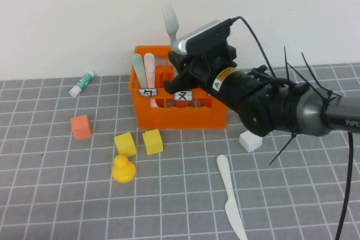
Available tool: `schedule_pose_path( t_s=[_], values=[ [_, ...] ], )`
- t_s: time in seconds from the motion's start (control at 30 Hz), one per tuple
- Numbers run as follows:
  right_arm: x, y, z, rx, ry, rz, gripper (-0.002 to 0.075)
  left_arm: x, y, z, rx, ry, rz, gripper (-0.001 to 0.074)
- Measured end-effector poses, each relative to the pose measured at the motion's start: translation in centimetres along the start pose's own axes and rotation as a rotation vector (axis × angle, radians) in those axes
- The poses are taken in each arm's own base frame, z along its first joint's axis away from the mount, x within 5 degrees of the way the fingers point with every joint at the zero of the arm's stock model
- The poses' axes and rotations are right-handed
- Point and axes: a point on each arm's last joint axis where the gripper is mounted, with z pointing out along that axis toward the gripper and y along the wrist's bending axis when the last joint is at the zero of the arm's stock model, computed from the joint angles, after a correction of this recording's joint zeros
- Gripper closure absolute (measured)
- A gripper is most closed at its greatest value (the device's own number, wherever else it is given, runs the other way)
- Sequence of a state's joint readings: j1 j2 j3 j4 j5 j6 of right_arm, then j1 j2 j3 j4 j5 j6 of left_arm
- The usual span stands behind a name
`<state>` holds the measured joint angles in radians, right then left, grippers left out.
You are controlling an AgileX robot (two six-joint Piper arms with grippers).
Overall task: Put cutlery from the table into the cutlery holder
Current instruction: Place the fork on the box, then pick up the knife
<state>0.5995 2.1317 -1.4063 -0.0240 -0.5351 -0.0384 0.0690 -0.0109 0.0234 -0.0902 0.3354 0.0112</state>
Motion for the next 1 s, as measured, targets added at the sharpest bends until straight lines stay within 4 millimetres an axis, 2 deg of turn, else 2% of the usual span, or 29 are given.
schedule_pose_path(
  t_s=[0.2, 0.27, 0.5, 0.63, 0.77, 0.9, 1.0],
  values=[
    [0.2, -0.8, 0.0, 0.033, 0.013, 0.017, 0.0455, 0.0, 0.0, 0.0, 0.0, 0.0, 0.0, 0.0736],
    [0.0, -0.8, -0.1, 0.032, 0.03, 0.019, 0.0438, 0.0, 0.0, 0.0, 0.0, 0.0, 0.0, 0.0736],
    [-2.9, -0.8, -1.8, 0.013, 0.093, -0.008, 0.0427, 0.0, 0.0, 0.0, 0.0, 0.0, 0.0, 0.0736],
    [-5.7, -0.3, -4.6, -0.013, 0.251, -0.049, 0.0426, 0.0, 0.0, 0.0, 0.0, 0.0, 0.0, 0.0736],
    [-7.3, 0.0, -7.9, -0.004, 0.46, -0.08, 0.0429, 0.0, 0.0, 0.0, 0.0, 0.0, 0.0, 0.0736],
    [-6.7, 0.3, -11.3, 0.019, 0.79, -0.121, 0.0431, 0.0, 0.0, 0.0, 0.0, 0.0, 0.0, 0.0736],
    [-5.5, 0.6, -12.7, 0.026, 1.003, -0.117, 0.0431, 0.0, 0.0, 0.0, 0.0, 0.0, 0.0, 0.0736]
  ],
)
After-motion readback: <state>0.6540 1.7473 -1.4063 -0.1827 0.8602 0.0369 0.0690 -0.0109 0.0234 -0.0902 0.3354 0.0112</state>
